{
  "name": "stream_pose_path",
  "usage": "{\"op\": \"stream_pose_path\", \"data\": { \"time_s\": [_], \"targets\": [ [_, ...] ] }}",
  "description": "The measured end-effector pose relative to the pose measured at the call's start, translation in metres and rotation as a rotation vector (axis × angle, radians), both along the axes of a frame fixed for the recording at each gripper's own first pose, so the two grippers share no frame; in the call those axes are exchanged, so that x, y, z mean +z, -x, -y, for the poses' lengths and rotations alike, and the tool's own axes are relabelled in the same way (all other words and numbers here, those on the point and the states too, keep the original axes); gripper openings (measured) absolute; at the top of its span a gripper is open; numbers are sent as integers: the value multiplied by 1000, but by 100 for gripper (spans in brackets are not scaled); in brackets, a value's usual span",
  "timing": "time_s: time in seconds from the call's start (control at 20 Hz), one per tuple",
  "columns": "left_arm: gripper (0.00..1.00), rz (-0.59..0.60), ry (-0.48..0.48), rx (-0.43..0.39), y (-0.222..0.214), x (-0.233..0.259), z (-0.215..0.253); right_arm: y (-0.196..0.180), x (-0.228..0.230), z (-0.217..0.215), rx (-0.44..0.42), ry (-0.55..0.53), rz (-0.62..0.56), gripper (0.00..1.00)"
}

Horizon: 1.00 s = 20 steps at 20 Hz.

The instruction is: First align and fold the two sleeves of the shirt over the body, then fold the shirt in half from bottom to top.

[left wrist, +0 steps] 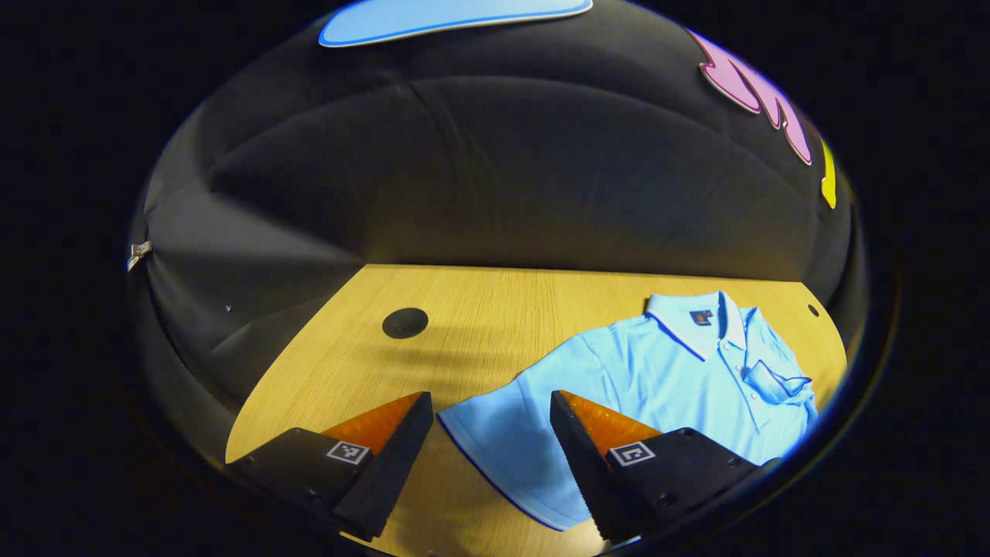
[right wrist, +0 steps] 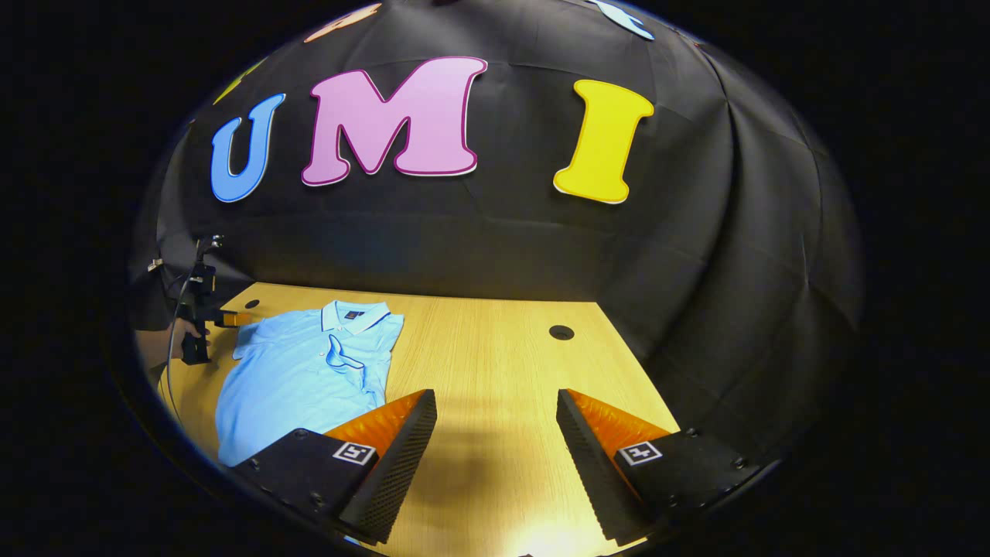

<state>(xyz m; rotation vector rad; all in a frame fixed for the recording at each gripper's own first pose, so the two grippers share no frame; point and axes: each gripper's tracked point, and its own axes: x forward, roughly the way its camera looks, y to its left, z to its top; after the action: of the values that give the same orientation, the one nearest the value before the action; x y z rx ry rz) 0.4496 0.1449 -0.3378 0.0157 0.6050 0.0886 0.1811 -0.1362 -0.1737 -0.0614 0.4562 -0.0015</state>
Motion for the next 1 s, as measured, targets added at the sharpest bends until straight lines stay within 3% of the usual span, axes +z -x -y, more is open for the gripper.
{"op": "stream_pose_path", "data": {
  "time_s": [0.35, 0.5, 0.55, 0.7, 0.75, 0.9, 1.0],
  "targets": [
    [96, -90, 14, -26, 1, -33, 2, 2, -28, -1, -46, -109, -60, 98],
    [86, -101, 22, -49, 3, -34, 9, 6, -44, 0, -79, -150, -101, 98],
    [81, -102, 31, -66, 3, -35, 14, 6, -47, -4, -86, -174, -105, 98],
    [22, -92, 47, -73, 0, -33, 26, 9, -59, -4, -93, -182, -116, 97],
    [10, -89, 49, -74, 0, -31, 28, 9, -60, -6, -88, -180, -113, 97],
    [7, -86, 71, -73, 1, -29, 33, 11, -65, -8, -76, -176, -116, 97],
    [6, -82, 26, -63, 0, -24, 29, 11, -68, -10, -73, -181, -119, 97]
  ]
}}
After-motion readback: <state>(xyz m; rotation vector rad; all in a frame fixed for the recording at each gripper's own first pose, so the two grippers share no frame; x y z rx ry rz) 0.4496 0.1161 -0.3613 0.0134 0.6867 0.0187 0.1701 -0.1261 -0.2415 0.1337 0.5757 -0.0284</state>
